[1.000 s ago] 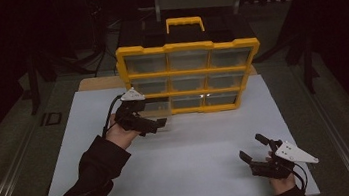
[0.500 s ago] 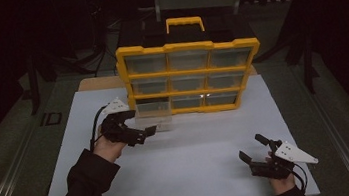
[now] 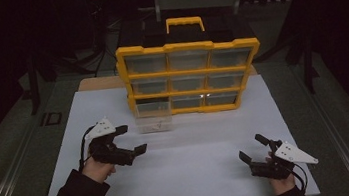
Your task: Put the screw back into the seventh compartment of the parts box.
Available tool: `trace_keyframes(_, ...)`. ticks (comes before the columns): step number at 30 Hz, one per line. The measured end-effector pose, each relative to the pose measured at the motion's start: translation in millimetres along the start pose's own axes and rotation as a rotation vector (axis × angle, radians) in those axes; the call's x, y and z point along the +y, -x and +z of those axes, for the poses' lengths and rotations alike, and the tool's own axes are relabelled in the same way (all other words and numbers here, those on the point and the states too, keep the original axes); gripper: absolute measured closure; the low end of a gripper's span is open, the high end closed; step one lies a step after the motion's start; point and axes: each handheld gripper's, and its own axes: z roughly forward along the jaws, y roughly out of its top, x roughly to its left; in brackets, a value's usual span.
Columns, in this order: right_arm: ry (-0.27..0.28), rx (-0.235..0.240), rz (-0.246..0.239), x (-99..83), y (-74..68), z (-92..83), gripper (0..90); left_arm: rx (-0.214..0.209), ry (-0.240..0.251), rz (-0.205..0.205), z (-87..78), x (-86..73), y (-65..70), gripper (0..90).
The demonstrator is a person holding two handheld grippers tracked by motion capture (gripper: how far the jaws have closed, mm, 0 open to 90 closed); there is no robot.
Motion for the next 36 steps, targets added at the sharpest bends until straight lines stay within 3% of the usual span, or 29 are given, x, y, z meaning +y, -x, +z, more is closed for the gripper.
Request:
trace_keyframes(5, 0.001, -0.002, -0.002, 0.3, 0.1, -0.5, 11.7, -0.010, 0.010, 0.028, -3.0, -15.8, 1.5, 0.0)
trace_keyframes(20, -0.001, -0.003, -0.004, 0.1, 0.0, -0.6, 11.7, -0.069, 0.016, 0.029, 1.9, -65.6, -3.8, 0.0)
trace_keyframes(31, -0.002, 0.001, -0.004, -0.1, 0.2, -0.3, 11.7, -0.078, 0.000, 0.030, 3.8, -89.3, -9.6, 0.0)
trace_keyframes(36, -0.002, 0.002, -0.007, -0.1, -0.1, -0.1, 11.7, -0.056, -0.010, 0.023, 5.0, -92.2, -13.1, 0.0)
